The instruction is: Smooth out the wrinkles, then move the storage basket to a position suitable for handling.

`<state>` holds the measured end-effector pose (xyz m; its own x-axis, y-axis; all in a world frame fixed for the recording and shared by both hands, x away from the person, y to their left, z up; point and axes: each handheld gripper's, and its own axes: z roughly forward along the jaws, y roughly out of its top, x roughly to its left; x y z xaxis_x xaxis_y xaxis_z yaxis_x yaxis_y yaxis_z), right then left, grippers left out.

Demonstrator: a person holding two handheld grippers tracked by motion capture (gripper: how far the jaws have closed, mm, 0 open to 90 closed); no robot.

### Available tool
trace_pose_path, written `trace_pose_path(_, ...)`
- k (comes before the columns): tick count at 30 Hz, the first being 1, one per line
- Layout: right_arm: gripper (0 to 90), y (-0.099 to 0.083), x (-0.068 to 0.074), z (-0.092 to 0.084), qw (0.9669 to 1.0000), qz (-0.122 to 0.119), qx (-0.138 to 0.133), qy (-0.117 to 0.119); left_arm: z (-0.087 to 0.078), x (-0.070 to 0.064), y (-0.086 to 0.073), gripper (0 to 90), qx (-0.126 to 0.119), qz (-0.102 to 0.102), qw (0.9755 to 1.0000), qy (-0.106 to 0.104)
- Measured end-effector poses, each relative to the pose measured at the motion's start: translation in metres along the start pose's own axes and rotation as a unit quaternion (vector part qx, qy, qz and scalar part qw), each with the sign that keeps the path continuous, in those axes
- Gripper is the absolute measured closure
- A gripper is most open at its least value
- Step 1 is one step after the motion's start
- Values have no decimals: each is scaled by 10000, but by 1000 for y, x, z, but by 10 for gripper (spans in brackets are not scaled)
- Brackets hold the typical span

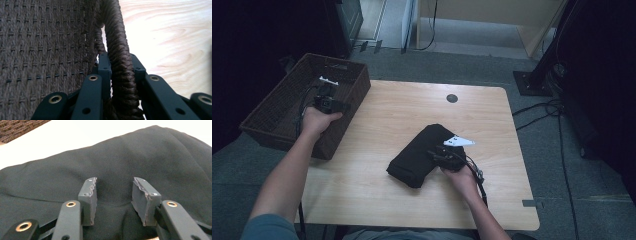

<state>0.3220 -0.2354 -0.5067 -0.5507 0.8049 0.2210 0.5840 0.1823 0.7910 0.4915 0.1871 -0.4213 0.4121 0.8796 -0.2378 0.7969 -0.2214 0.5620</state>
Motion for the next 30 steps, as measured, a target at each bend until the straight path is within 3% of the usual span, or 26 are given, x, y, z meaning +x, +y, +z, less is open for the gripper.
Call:
trace_pose_path(7,550,0,0,1,10000,1,-13,3,7,-32,-7,759,88,345,9985,-408)
trace_pose_path(12,550,0,1,1,10000,-6,-10,-1,9,-49,-12,756,109,445,9976,-529)
trace_pose_path(23,550,0,1,2,10000,-32,-39,-6,15,-87,-21,751,246,823,9923,-888)
trace_pose_path(30,550,0,1,2,10000,-15,-53,-4,17,-105,-27,747,293,942,9893,-1076)
